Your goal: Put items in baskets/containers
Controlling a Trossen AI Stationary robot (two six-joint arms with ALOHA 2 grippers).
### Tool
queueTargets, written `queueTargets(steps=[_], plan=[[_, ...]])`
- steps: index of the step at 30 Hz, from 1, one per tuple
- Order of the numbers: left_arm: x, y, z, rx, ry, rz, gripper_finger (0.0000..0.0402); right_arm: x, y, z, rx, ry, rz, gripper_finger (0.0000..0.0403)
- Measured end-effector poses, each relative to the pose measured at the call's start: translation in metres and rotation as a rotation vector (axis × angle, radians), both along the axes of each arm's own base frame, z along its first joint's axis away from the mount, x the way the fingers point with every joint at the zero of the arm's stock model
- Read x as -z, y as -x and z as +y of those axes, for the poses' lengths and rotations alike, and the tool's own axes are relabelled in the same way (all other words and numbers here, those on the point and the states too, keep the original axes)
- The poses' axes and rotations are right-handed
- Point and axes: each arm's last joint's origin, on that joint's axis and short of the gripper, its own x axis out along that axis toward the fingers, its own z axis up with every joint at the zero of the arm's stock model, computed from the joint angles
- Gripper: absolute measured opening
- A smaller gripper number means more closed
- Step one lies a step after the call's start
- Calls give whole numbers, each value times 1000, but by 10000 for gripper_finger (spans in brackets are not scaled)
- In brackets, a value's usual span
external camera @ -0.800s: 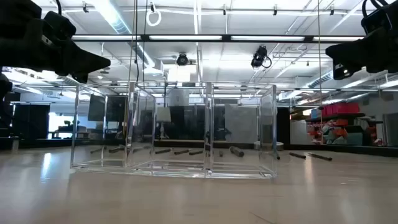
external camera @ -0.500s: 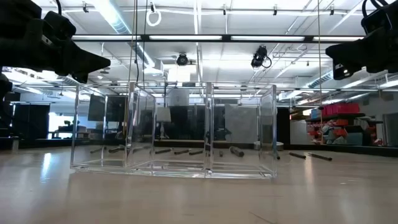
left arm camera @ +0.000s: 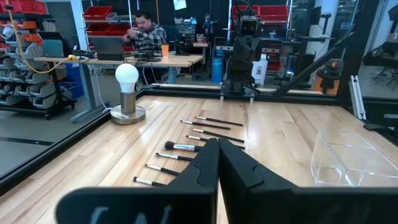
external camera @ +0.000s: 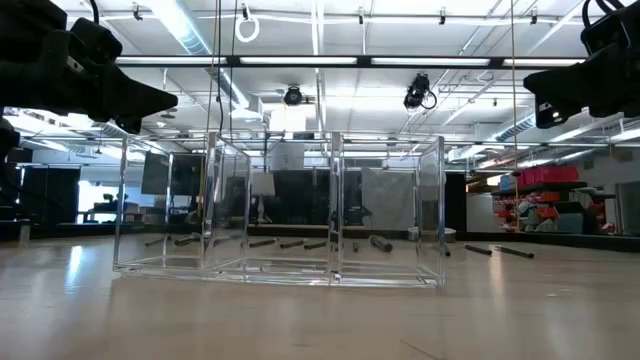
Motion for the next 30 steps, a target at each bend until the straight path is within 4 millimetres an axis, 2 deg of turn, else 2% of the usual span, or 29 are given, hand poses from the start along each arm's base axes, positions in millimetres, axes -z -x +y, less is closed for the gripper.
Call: queueTargets(steps=[19, 24, 30], plan=[[0, 0, 0, 0, 0, 0, 10, -1, 0, 0, 5, 8, -12, 25], [0, 0, 0, 0, 0, 0, 10, -10, 1, -1, 7, -53, -97, 25], [0, 0, 0, 0, 0, 0, 9, -31, 5, -3, 51, -187, -308, 25]])
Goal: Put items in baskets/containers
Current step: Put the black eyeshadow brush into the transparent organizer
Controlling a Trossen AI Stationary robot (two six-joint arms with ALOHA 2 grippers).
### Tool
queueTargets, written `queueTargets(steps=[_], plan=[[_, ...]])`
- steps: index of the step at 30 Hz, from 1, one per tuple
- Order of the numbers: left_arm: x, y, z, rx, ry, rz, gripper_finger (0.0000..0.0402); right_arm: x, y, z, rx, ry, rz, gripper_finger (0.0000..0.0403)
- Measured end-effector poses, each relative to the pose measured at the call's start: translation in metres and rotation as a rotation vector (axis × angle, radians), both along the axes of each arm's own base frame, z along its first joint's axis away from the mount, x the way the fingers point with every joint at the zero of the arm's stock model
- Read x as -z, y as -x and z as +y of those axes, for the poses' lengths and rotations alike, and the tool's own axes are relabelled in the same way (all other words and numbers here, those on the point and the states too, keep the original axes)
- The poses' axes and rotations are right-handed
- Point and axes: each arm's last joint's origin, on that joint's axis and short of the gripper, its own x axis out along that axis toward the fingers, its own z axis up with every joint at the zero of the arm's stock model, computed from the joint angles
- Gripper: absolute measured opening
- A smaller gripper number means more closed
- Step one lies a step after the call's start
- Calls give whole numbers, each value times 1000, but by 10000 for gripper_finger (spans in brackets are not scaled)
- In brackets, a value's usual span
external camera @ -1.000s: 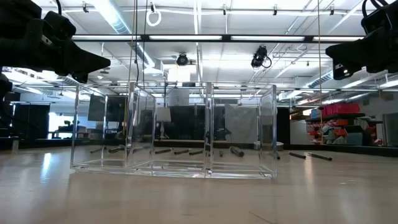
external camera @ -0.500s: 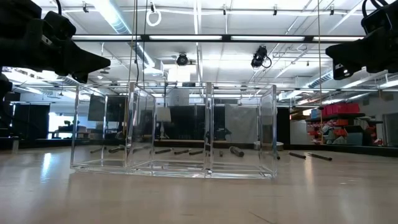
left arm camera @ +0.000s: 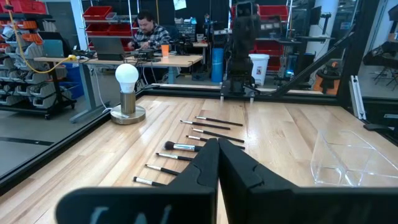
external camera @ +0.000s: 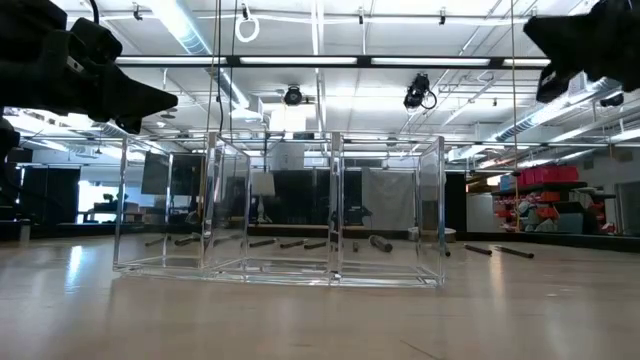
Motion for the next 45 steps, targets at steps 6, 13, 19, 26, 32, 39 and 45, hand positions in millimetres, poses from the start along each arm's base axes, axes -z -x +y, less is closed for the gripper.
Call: queueTargets(steps=[6, 13, 19, 26, 32, 39, 45], plan=[[0, 0, 0, 0, 0, -1, 10, -11, 4, -3, 72, -31, -122, 25], [0, 0, 0, 0, 0, 0, 9, 3, -12, -6, 227, -129, 61, 25], [0, 0, 0, 0, 0, 0, 10, 32, -30, -8, 354, -300, 317, 46], [0, 0, 0, 0, 0, 0, 9, 53, -49, -7, 423, -488, 635, 114], [0, 0, 0, 1, 0, 0, 9, 41, -80, -5, 546, -523, 834, 159], [0, 0, 0, 0, 0, 0, 9, 47, -117, -5, 761, -584, 1073, 162], [0, 0, 0, 0, 0, 0, 9, 70, -141, -11, 865, -592, 1160, 162]])
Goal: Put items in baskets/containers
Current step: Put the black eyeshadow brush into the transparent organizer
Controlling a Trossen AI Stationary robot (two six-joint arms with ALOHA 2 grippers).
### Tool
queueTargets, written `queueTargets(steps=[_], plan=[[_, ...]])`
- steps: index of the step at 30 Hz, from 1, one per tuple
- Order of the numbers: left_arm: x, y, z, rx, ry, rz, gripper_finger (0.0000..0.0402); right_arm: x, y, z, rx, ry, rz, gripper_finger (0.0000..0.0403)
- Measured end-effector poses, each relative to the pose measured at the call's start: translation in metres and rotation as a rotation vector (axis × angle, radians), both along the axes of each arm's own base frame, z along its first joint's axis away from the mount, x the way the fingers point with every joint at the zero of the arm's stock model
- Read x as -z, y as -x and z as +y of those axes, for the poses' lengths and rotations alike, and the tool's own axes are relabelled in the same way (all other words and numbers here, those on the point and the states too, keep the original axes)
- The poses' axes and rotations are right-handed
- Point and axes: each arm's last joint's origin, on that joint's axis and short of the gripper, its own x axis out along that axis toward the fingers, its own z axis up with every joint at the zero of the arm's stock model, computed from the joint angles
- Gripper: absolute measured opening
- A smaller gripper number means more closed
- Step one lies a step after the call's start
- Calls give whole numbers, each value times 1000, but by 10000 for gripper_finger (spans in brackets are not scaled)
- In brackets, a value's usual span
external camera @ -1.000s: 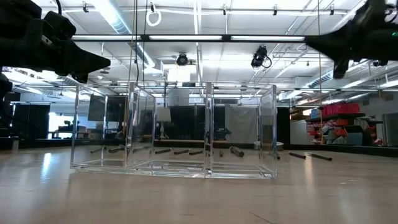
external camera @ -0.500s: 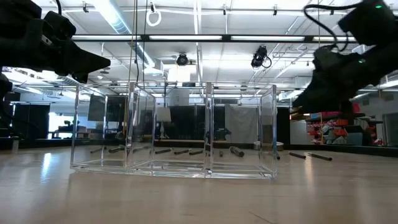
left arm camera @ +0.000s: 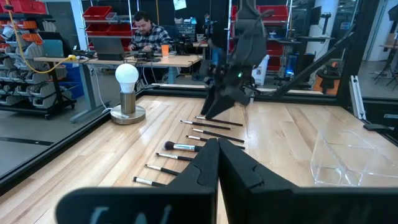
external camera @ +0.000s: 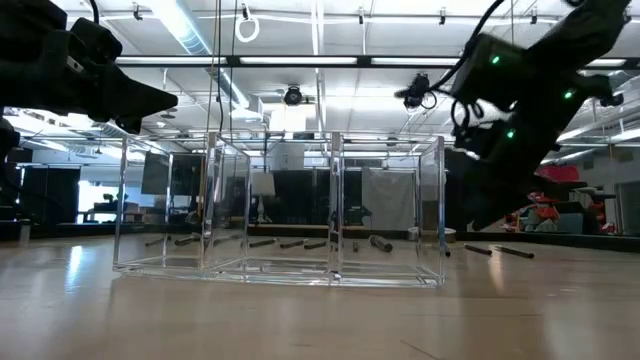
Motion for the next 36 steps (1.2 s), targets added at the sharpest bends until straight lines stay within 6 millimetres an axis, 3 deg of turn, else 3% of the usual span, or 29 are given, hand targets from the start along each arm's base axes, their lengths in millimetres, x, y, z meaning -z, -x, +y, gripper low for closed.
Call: queueTargets(steps=[19, 30, 36], plan=[[0, 0, 0, 0, 0, 0, 9, 33, -10, -20, 98, 84, 133, 160], [0, 0, 0, 0, 0, 0, 9, 36, -10, -16, 79, 56, 145, 92], [0, 0, 0, 0, 0, 0, 9, 37, -10, -10, 78, 38, 136, 129]])
